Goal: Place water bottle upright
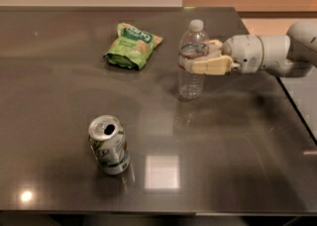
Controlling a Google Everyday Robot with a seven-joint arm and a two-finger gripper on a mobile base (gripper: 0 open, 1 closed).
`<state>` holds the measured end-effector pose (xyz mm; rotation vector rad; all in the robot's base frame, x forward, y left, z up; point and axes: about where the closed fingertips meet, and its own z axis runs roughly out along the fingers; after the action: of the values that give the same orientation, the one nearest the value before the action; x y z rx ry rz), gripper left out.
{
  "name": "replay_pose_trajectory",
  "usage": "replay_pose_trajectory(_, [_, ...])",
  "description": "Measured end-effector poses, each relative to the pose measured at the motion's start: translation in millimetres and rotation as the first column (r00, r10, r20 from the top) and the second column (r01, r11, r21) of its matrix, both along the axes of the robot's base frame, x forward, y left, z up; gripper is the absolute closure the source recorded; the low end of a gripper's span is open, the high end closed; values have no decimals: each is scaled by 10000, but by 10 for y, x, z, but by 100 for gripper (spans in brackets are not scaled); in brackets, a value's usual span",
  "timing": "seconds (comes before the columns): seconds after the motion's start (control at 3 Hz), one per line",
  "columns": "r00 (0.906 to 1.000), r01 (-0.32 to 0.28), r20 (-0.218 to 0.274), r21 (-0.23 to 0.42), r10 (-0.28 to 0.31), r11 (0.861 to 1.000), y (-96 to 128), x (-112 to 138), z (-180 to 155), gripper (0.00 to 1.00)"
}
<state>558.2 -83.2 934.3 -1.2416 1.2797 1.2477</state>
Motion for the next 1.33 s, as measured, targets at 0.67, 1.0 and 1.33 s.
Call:
replay_pose_trajectory(0.67, [9997,253,-42,20,-253,9997,-34,68,-75,59])
replay_pose_trajectory(1.0, [9996,298,-15,69,-298,9995,-43,81,-96,35])
replay_pose_trajectory(1.33, [9996,280,62,73,-280,9996,-48,85,-107,13])
